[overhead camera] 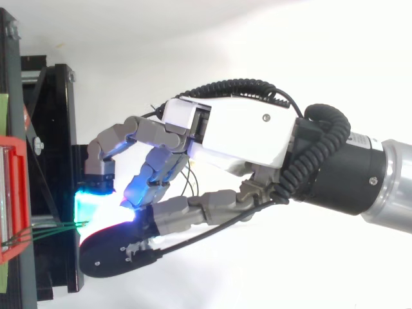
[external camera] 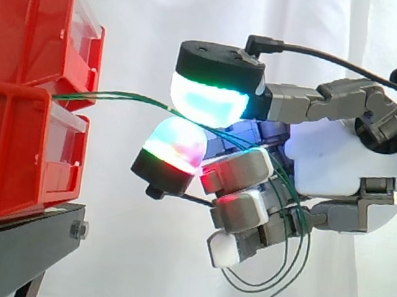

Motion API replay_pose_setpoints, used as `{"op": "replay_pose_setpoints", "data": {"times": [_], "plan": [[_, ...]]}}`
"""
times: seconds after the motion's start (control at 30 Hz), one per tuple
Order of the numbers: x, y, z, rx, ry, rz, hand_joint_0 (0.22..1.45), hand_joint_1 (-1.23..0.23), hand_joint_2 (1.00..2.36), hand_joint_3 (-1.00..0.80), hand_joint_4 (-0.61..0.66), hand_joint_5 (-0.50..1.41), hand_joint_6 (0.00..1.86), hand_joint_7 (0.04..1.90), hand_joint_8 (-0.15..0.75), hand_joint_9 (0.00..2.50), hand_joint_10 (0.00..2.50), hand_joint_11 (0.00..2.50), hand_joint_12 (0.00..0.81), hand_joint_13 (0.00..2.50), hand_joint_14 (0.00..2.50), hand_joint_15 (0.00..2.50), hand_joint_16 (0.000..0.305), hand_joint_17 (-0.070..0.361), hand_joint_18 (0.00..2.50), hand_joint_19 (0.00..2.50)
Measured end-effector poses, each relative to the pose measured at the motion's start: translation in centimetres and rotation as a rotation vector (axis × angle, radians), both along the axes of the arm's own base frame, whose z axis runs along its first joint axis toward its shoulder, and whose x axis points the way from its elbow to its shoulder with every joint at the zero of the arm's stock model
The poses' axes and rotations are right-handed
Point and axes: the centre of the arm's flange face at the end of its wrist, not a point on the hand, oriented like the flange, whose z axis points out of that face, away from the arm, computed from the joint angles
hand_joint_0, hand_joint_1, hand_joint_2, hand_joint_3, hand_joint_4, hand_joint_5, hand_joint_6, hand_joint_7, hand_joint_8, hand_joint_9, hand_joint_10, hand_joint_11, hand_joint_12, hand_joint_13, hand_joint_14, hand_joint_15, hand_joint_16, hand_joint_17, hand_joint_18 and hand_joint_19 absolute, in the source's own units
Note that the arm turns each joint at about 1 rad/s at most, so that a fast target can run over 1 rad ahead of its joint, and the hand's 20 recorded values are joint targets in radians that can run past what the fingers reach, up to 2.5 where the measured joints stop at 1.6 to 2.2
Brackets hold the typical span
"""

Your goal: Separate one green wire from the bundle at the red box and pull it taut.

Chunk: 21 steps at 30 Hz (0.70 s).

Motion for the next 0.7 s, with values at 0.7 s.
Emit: {"op": "replay_pose_setpoints", "data": {"times": [0.7], "plan": [[0.03, -0.34, -0.03, 0.001, -0.003, -0.003, 0.57, -0.67, 1.00, -0.50, 0.26, -0.23, 0.89, 0.96, 0.342, 1.06, 0.45, 1.48, 0.367, 1.34, 0.02, 1.39, 0.049, 0.111, 0.94, 0.49]]}}
